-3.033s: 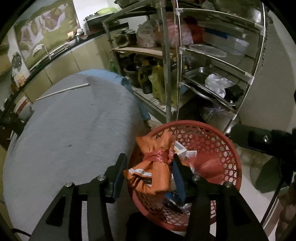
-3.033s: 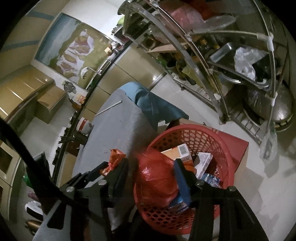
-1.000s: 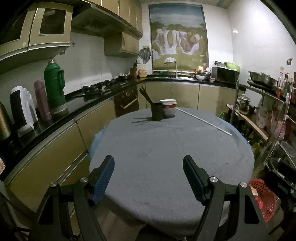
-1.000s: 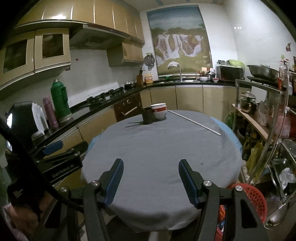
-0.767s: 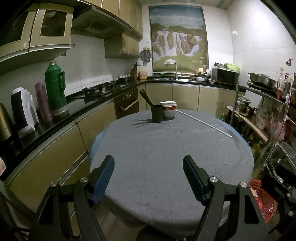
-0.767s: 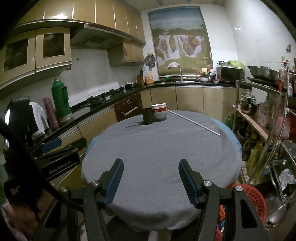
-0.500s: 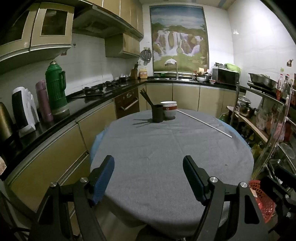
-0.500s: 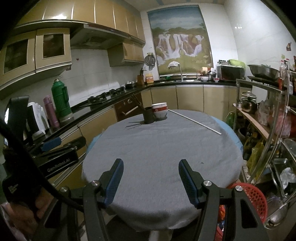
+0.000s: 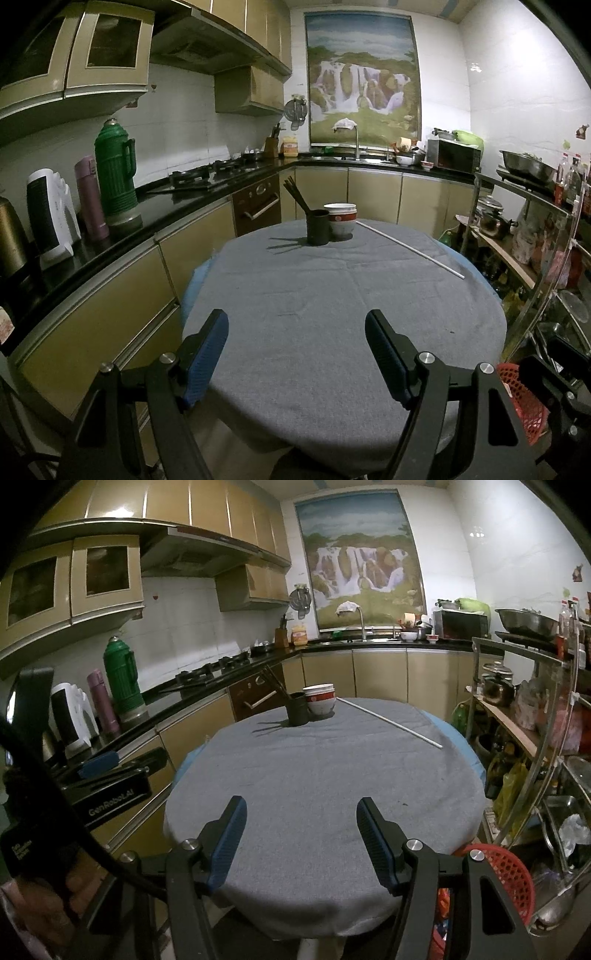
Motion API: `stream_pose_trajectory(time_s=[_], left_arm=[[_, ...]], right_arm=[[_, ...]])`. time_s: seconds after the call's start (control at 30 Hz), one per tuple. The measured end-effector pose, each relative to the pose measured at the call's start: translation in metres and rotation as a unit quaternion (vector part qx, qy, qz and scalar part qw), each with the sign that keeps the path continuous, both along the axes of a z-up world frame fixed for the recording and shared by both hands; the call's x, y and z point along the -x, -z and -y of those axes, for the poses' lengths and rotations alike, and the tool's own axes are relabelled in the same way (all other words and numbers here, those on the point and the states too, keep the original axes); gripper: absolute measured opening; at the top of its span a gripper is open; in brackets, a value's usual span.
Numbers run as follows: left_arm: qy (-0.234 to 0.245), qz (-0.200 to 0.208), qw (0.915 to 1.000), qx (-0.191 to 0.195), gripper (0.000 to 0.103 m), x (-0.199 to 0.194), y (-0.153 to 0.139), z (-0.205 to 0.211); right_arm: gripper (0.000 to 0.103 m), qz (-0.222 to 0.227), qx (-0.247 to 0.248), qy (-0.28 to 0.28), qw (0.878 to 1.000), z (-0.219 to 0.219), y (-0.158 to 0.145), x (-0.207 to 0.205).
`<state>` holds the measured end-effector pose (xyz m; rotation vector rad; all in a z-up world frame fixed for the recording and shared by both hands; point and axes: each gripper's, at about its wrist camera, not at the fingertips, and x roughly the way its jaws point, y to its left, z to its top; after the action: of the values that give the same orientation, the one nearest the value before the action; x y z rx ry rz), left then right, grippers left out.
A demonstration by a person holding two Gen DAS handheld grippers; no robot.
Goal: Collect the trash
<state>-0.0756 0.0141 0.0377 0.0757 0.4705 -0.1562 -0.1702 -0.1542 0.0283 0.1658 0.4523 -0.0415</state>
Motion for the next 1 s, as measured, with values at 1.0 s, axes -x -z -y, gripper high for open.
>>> stream_pose_trajectory(time_s=[1.0], left_arm=[[-0.006,0.000,1.0000,-0.001,0.077,0.0017,-0.0010,-0.0027]], right_arm=[[0.066,-0.001,-0.005,0.000,1.000,0.0010,0.0009,-0.0003]])
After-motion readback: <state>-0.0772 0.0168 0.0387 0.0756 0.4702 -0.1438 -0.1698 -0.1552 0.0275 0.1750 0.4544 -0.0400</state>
